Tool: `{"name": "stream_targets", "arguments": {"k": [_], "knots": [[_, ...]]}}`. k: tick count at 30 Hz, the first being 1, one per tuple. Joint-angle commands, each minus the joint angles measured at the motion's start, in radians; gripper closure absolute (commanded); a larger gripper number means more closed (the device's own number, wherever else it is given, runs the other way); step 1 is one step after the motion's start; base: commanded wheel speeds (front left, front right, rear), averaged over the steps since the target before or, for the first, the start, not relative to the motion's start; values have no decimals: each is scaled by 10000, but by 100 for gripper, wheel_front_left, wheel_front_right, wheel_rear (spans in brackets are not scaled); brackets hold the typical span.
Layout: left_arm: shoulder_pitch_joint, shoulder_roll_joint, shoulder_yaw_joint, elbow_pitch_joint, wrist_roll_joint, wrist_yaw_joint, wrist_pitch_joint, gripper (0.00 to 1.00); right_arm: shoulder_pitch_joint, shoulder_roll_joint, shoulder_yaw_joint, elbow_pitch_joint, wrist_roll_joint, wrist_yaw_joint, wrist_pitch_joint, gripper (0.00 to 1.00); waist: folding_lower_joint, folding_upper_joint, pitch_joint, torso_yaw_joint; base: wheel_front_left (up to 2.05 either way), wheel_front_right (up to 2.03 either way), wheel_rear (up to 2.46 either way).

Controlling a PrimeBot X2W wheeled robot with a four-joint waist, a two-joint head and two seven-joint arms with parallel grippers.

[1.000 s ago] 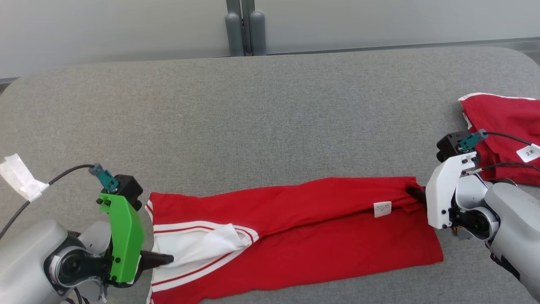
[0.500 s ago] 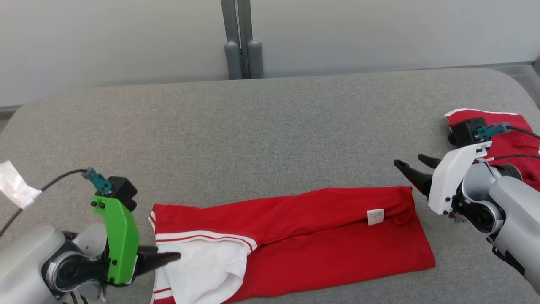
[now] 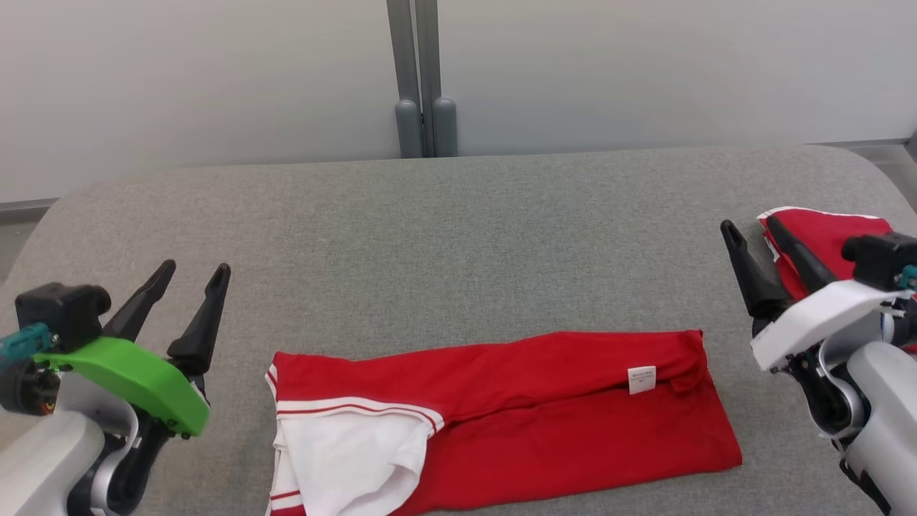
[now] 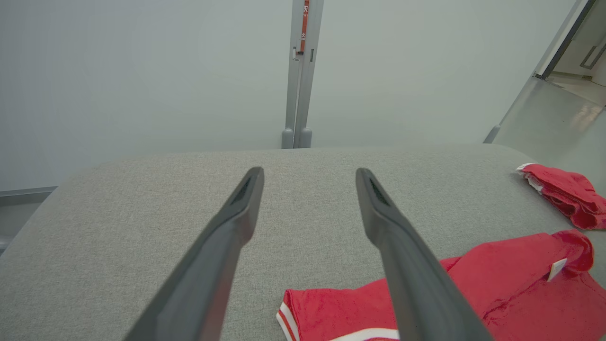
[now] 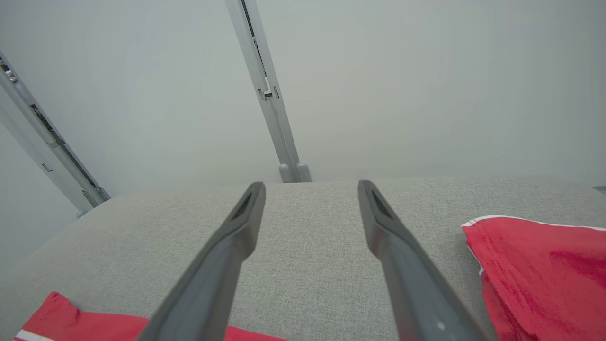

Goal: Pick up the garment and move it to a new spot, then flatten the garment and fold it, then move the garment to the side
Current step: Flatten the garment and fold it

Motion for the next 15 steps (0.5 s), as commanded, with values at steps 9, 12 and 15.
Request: {"name": "stream_targets", "arguments": {"k": [9, 12, 15], "knots": [[2757, -1777, 3463, -1112, 2874, 1745, -841, 0, 2756, 1515, -2911, -1489, -2328, 0, -121, 0, 1, 0, 104, 131, 0, 0, 0], [3682, -2675, 4435, -1254, 4046, 1580, -839, 0, 3406, 1941, -3540, -1729, -2841, 0, -122, 0, 1, 0, 115, 105, 0, 0, 0], [4471, -3411, 5170, -1250, 5013, 1291, -841, 0, 3941, 2311, -3895, -1877, -3203, 0, -115, 0, 1, 0, 116, 46, 0, 0, 0]]}}
